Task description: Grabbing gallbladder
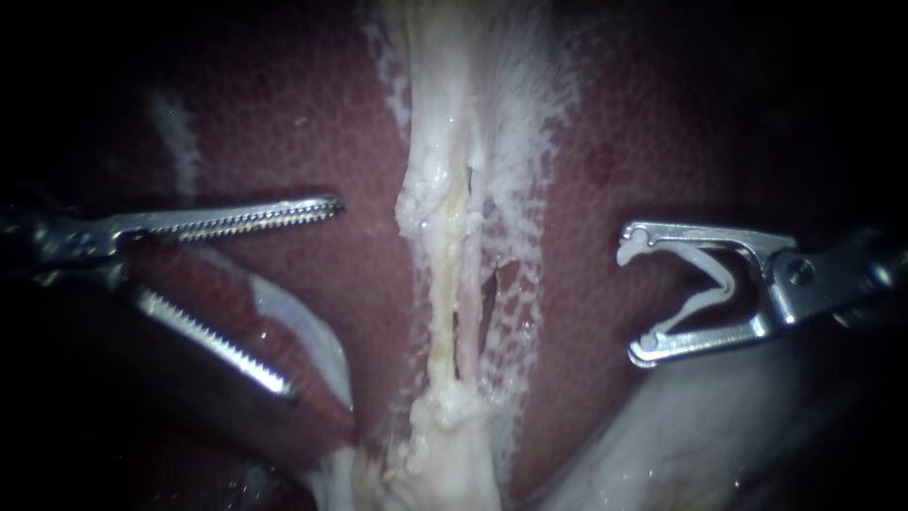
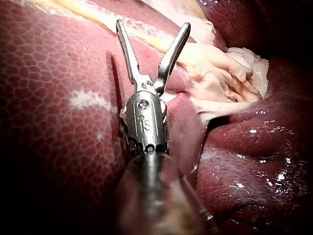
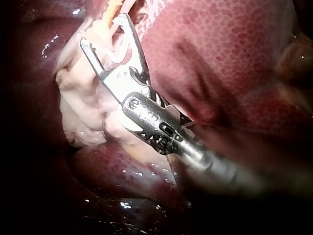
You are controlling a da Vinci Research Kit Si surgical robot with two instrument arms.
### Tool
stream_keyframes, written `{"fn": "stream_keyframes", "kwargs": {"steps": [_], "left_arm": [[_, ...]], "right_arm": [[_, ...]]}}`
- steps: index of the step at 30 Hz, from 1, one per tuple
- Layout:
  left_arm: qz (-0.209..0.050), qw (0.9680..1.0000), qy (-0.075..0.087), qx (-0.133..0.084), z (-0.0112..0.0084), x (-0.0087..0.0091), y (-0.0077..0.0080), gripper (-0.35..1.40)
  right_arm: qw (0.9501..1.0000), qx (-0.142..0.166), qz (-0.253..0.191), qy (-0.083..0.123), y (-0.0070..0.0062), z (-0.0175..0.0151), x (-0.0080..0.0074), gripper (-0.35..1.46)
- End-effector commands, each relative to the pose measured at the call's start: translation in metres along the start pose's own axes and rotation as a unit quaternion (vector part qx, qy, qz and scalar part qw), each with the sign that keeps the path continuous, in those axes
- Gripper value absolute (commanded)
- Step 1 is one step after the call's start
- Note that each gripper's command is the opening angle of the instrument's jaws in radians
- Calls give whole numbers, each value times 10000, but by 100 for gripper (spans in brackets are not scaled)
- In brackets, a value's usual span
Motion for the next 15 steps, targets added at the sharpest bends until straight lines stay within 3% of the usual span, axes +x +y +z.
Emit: {"fn": "stream_keyframes", "kwargs": {"steps": [1,11,15], "left_arm": [[-1,10000,0,-1,0,0,0,113],[-270,9995,8,-157,0,1,3,113],[-433,9987,107,-255,6,1,8,113]], "right_arm": [[10000,1,0,0,0,0,0,60],[10000,-1,1,0,0,0,0,60],[10000,-2,1,0,1,0,0,60]]}}
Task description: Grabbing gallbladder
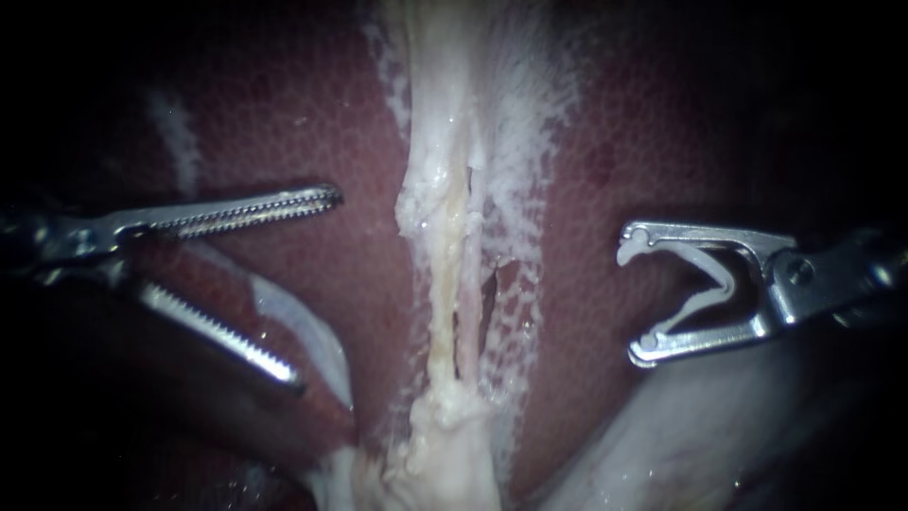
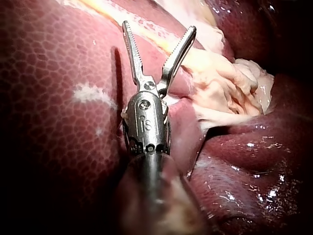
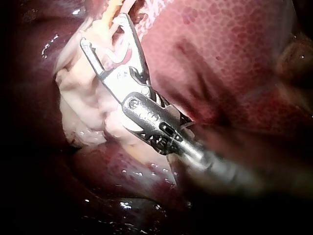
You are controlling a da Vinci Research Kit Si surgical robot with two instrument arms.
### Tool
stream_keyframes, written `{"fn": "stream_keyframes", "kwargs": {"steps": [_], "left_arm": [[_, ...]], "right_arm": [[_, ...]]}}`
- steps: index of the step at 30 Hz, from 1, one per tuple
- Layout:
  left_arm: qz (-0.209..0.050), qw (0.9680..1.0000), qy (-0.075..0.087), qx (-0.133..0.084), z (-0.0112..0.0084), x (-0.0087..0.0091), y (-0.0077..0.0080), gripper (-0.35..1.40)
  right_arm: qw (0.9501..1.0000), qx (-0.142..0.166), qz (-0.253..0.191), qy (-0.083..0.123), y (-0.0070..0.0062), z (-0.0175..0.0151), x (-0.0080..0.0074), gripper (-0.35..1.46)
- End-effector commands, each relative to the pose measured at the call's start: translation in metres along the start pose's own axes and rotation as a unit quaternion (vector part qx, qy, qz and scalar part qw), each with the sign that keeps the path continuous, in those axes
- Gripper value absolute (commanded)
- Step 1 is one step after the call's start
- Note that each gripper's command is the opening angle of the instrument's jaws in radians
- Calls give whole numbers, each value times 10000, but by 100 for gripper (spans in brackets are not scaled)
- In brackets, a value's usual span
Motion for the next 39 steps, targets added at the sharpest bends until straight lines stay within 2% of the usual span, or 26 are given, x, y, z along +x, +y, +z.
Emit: {"fn": "stream_keyframes", "kwargs": {"steps": [1,9,16,19,23,30,34,39], "left_arm": [[-57,10000,36,-47,2,0,3,113],[-400,9986,289,-170,21,-1,12,96],[-522,9972,457,-276,39,8,28,93],[-613,9964,499,-317,42,12,34,83],[-647,9957,560,-353,48,18,42,81],[-814,9937,645,-431,57,25,46,67],[-1017,9904,712,-616,61,25,47,59],[-1256,9858,740,-837,60,23,48,34]], "right_arm": [[10000,-2,0,-1,0,0,0,60],[10000,-1,0,-1,0,0,0,60],[10000,-2,0,-1,0,0,0,60],[10000,-3,0,-1,0,0,-1,60],[10000,-3,0,-1,0,0,-1,60],[10000,-3,0,-1,0,0,-1,60],[10000,-3,0,-1,0,0,-1,60],[10000,-2,0,-1,0,0,-1,60]]}}
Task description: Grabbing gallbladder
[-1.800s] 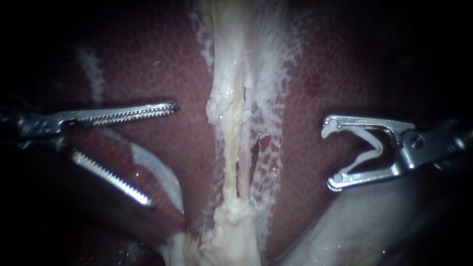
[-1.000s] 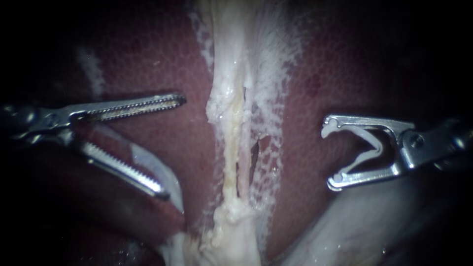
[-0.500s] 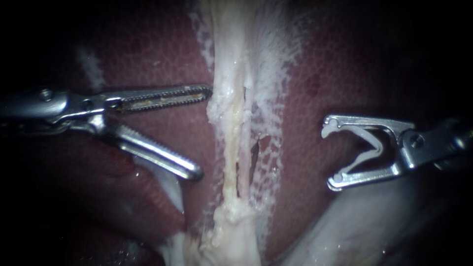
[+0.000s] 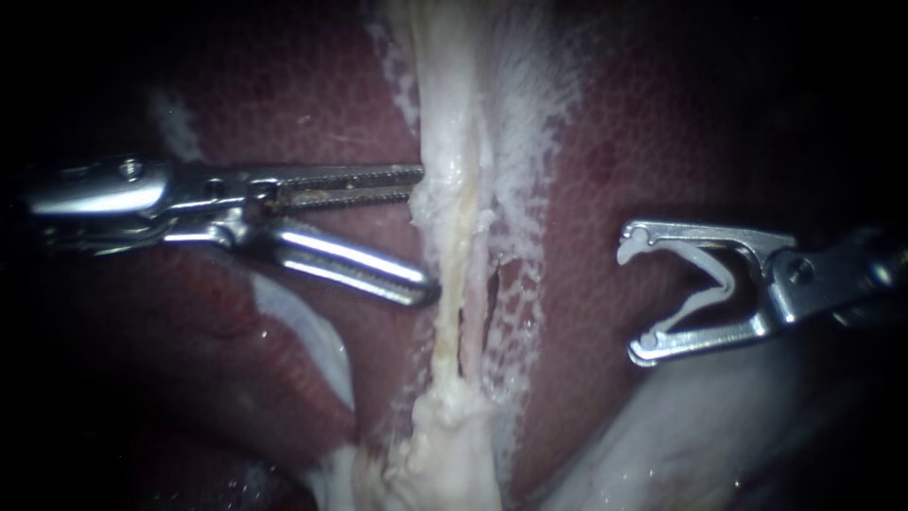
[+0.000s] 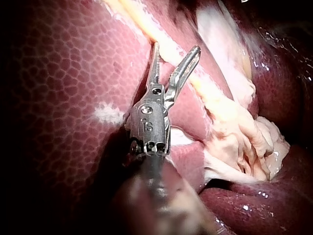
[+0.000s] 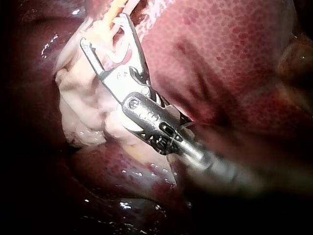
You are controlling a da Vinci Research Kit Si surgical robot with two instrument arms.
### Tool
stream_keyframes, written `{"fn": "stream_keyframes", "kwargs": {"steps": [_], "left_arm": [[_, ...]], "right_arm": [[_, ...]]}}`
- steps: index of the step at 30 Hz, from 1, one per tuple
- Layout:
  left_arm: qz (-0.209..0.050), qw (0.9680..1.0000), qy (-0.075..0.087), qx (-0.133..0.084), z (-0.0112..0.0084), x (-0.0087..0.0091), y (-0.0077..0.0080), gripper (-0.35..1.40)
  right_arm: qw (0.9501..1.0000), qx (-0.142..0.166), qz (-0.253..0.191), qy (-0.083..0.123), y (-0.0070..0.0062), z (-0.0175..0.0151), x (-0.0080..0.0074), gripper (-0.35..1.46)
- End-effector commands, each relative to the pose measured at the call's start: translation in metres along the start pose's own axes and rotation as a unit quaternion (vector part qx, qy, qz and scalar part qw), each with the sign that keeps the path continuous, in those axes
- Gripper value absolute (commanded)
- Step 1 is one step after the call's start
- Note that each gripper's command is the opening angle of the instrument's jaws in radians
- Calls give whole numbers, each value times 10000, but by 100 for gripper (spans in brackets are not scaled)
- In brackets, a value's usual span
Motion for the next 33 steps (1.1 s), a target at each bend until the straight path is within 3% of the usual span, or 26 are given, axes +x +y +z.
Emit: {"fn": "stream_keyframes", "kwargs": {"steps": [1,4,6,7,15,24,33], "left_arm": [[-61,10000,-9,-44,-2,-1,-1,29],[-216,9996,4,-162,-6,-4,0,7],[-270,9993,39,-244,-10,-5,1,-30],[-278,9992,51,-272,-11,-5,1,-35],[-342,9983,212,-428,-17,-2,4,-35],[-405,9974,212,-550,-19,-2,1,-35],[-420,9974,229,-535,-19,-2,0,-35]], "right_arm": [[10000,1,0,0,0,0,0,60],[10000,1,0,0,0,0,0,60],[10000,1,0,0,0,0,0,60],[10000,1,0,0,0,0,0,60],[10000,1,0,0,0,0,0,60],[10000,2,0,0,0,0,0,60],[10000,2,0,0,0,0,0,60]]}}
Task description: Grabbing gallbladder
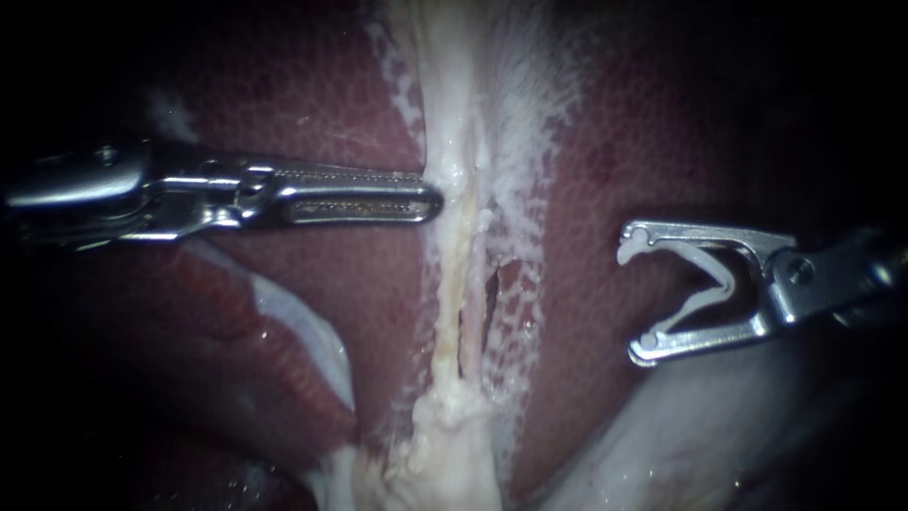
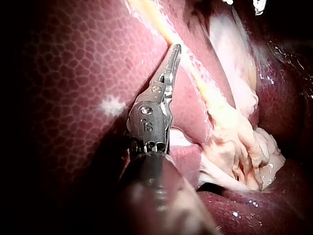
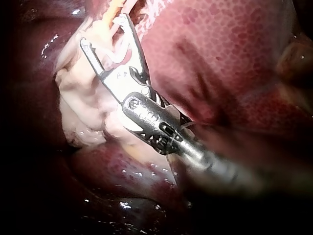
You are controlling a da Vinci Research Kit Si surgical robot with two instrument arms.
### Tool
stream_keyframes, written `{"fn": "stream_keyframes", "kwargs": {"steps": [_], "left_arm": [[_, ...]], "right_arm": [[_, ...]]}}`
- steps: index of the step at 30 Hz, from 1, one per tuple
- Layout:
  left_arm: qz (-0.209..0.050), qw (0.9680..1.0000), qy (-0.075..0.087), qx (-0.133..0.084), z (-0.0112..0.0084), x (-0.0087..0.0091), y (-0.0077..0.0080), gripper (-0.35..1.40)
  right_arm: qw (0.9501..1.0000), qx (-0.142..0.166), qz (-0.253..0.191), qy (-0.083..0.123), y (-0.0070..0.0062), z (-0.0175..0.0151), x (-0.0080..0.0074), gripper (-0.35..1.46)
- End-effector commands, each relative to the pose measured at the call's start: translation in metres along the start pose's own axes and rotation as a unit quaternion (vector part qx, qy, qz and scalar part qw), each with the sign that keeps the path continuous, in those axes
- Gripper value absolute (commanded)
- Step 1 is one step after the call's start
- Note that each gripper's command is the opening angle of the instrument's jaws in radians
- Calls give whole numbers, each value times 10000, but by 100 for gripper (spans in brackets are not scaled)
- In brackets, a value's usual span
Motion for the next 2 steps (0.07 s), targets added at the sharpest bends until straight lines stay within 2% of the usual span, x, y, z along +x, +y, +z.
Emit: {"fn": "stream_keyframes", "kwargs": {"steps": [1,2], "left_arm": [[3,10000,2,8,0,0,0,-35],[3,10000,2,7,0,0,-1,-35]], "right_arm": [[10000,-1,0,0,0,0,0,60],[10000,-1,0,0,0,0,0,60]]}}
